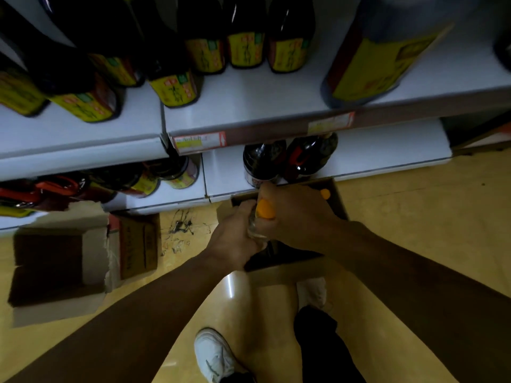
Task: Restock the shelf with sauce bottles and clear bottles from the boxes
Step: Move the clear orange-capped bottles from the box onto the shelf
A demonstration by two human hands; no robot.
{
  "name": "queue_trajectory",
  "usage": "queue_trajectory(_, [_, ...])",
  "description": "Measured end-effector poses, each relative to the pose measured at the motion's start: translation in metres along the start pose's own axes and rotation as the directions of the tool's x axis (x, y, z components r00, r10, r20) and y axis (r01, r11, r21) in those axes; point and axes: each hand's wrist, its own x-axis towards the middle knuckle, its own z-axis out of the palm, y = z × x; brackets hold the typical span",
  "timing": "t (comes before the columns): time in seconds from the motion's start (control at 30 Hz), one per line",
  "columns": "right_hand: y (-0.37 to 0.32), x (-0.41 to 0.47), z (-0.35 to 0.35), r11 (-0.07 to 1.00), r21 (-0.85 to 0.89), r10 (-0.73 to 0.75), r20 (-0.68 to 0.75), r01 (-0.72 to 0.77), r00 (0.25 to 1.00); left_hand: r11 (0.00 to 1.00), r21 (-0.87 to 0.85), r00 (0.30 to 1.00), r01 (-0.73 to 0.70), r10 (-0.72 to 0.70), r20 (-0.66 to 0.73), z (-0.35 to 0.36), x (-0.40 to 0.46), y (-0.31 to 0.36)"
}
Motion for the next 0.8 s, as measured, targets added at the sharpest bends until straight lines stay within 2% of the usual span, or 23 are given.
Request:
queue_trajectory(0.13, [-0.021, -0.017, -0.058, 0.997, -0.063, -0.049, -0.043, 0.046, 0.998, 0.996, -0.042, 0.995, -0.075, 0.072, -0.073, -0.021, -0.018, 0.037])
queue_trajectory(0.3, [-0.051, -0.036, -0.127, 0.990, -0.117, -0.080, -0.057, 0.073, 0.995, 0.994, 0.024, 0.993, -0.108, 0.109, -0.034, -0.055, -0.040, 0.087])
queue_trajectory(0.47, [-0.079, -0.053, -0.197, 0.985, -0.162, -0.081, -0.091, 0.066, 0.993, 0.973, 0.088, 0.977, -0.213, 0.215, -0.009, -0.090, -0.068, 0.145])
queue_trajectory(0.63, [-0.112, -0.074, -0.270, 0.992, -0.110, -0.078, -0.179, 0.059, 0.981, 0.949, 0.114, 0.955, -0.293, 0.295, -0.004, -0.127, -0.094, 0.207])
queue_trajectory(0.8, [-0.143, -0.100, -0.343, 0.995, -0.062, -0.091, -0.252, 0.078, 0.963, 0.902, 0.204, 0.914, -0.379, 0.400, -0.069, -0.163, -0.126, 0.276])
